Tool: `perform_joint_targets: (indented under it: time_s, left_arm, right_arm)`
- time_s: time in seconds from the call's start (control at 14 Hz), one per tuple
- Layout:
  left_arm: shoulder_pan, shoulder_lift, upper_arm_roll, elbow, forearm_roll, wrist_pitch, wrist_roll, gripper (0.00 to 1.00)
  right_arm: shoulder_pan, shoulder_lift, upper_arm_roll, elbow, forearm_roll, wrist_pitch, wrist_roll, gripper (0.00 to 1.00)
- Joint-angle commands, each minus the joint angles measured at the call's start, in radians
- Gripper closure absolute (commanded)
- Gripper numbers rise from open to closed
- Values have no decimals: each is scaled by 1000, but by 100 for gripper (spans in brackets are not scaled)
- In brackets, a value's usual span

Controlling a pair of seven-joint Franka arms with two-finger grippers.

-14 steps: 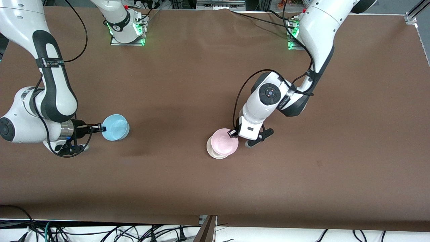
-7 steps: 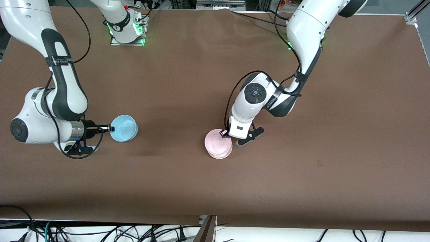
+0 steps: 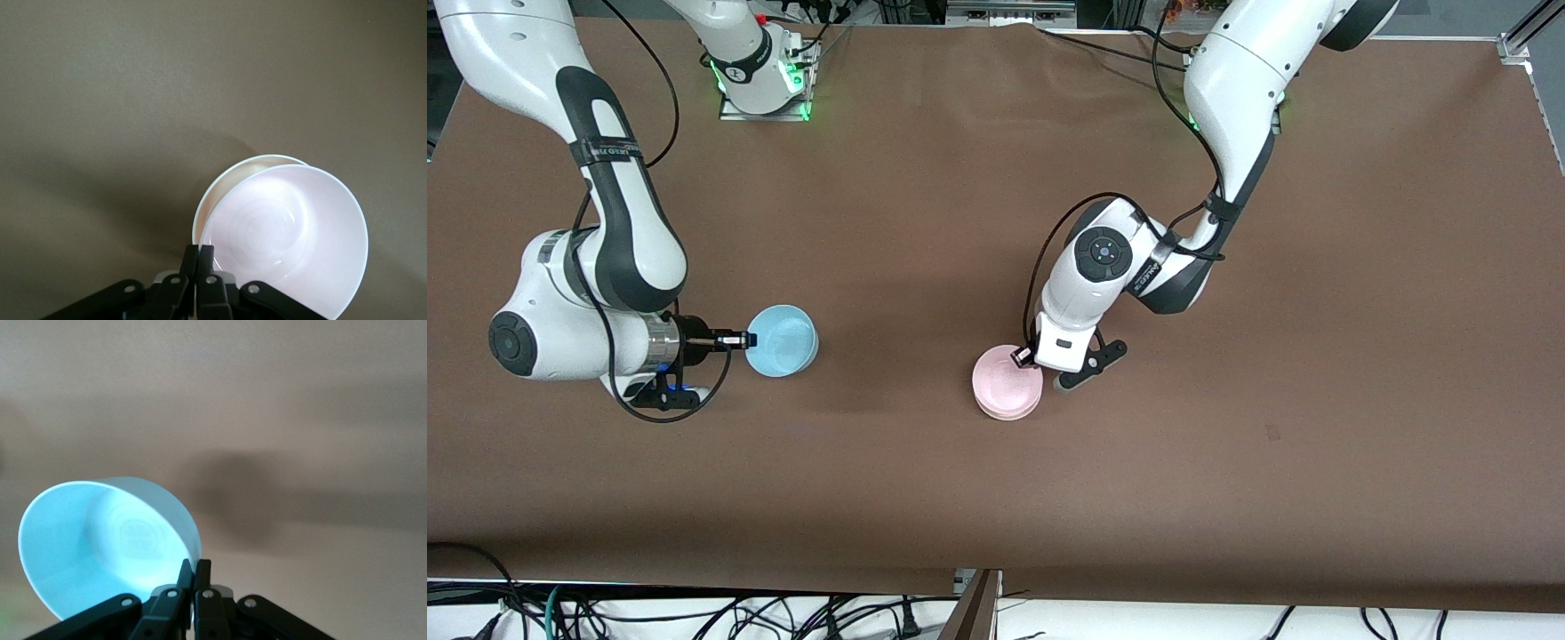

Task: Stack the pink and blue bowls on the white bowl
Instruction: 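Release the pink bowl while the right gripper lifts the blue bowl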

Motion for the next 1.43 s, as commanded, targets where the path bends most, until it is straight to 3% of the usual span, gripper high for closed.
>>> perform_joint_targets:
  time_s: [0.0, 0.64, 0.86, 1.0, 1.14, 1.36]
  left_arm:
    - [-12, 27, 12, 37, 29, -11, -26, 100]
    - [-11, 50, 12, 54, 26, 7, -39, 100]
    - [-8, 48, 12, 57, 24, 7, -40, 65]
    - [-6, 51, 10, 74, 24, 7, -37, 51]
    - [0, 45, 10, 79, 23, 3, -37, 51]
    - [14, 38, 10, 158, 21, -92, -34, 51]
  right_arm:
    - [25, -16, 8, 11, 13, -15, 78, 100]
    - [114, -15, 8, 22, 14, 31, 240, 100]
    - [130, -15, 8, 22, 14, 49, 279, 100]
    - [146, -15, 10, 22, 16, 62, 310, 100]
    - [166, -12, 10, 33, 17, 78, 359, 100]
    - [227, 0, 10, 59, 16, 133, 490, 100]
